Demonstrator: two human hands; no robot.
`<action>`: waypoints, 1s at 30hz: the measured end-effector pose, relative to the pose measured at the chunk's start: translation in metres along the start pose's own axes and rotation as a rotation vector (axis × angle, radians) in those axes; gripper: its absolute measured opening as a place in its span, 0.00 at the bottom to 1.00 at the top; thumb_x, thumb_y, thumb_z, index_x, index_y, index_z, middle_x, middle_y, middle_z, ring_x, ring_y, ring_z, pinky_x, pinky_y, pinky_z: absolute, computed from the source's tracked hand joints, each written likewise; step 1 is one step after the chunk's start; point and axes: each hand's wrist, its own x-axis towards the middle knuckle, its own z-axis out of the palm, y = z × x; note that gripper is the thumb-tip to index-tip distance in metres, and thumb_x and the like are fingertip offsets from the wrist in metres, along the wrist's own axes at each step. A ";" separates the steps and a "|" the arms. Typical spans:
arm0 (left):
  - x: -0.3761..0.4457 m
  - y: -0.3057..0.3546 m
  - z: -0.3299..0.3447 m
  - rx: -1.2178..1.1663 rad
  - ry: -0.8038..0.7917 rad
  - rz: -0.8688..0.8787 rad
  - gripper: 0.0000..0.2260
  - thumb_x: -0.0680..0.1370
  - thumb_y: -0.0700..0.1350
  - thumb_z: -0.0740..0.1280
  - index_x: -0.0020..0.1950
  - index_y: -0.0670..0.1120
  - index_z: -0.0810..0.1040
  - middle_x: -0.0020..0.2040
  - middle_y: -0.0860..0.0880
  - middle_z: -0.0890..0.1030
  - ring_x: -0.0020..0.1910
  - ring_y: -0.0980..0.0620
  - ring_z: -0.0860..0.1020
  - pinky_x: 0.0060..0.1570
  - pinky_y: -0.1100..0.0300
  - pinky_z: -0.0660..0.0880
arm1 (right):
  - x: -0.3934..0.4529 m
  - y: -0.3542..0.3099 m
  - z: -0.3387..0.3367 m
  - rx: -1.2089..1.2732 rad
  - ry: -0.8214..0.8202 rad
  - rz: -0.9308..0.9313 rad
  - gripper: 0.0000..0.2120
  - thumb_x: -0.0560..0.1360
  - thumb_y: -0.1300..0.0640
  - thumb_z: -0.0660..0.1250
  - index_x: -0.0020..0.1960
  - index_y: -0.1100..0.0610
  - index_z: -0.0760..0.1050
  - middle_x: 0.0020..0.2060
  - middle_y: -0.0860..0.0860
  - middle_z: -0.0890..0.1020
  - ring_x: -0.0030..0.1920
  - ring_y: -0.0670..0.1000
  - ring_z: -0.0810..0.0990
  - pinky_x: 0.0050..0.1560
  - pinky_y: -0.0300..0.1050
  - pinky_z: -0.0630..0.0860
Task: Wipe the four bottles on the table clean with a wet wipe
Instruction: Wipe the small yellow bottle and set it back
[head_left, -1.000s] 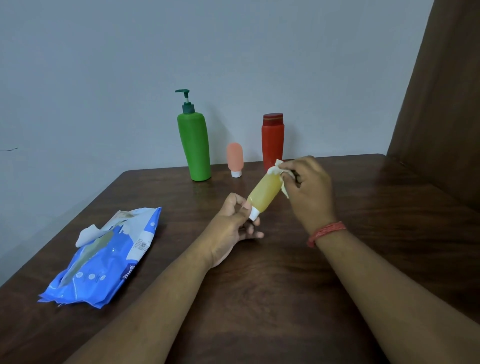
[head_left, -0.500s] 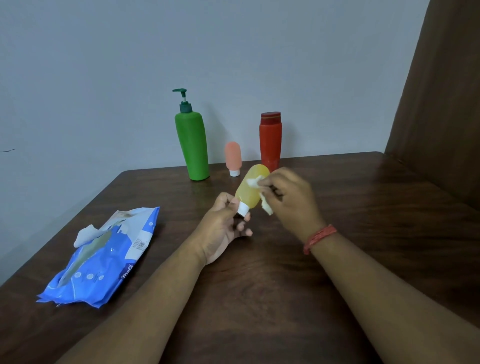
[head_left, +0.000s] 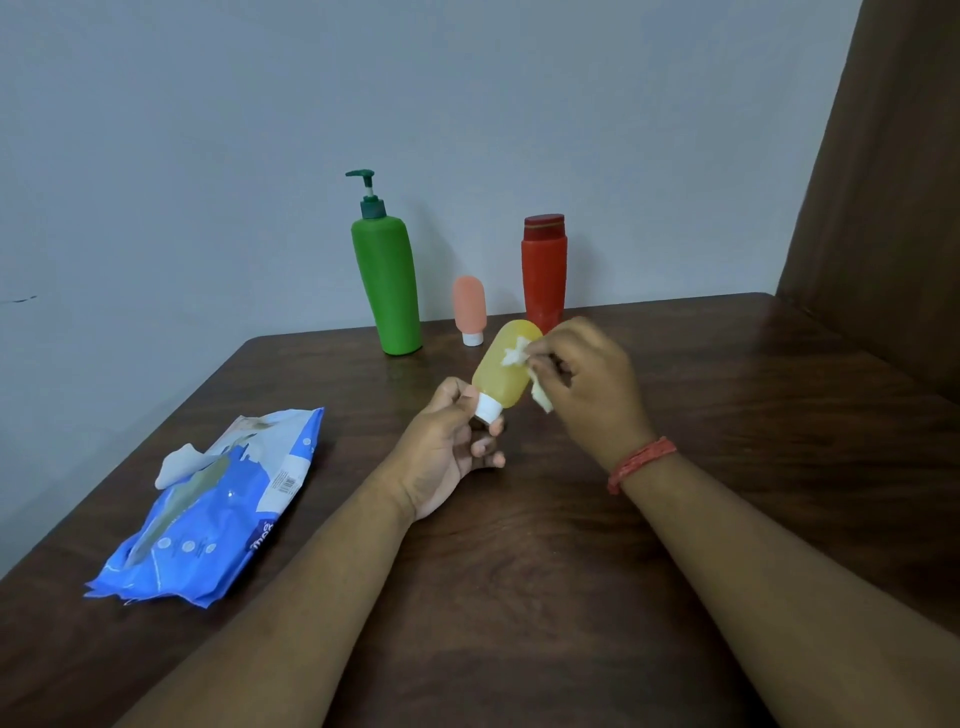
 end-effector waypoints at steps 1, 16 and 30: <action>0.000 0.000 0.001 0.027 -0.014 -0.002 0.07 0.86 0.45 0.55 0.48 0.47 0.63 0.39 0.46 0.73 0.31 0.53 0.65 0.39 0.54 0.74 | 0.002 0.004 -0.004 -0.013 0.065 0.068 0.04 0.75 0.65 0.70 0.46 0.59 0.82 0.45 0.50 0.79 0.45 0.43 0.76 0.47 0.32 0.71; 0.001 0.000 -0.002 0.007 -0.004 -0.002 0.06 0.86 0.45 0.55 0.49 0.47 0.64 0.37 0.47 0.73 0.31 0.53 0.63 0.38 0.55 0.75 | 0.000 0.001 -0.001 -0.039 0.005 -0.023 0.03 0.73 0.66 0.71 0.45 0.60 0.82 0.43 0.51 0.80 0.44 0.43 0.75 0.45 0.30 0.71; -0.002 -0.001 0.004 0.220 -0.049 0.031 0.08 0.87 0.46 0.54 0.48 0.47 0.63 0.39 0.46 0.73 0.32 0.54 0.63 0.41 0.57 0.77 | 0.005 0.005 -0.014 -0.071 0.111 0.168 0.03 0.75 0.64 0.70 0.47 0.58 0.82 0.45 0.49 0.79 0.44 0.44 0.77 0.45 0.26 0.68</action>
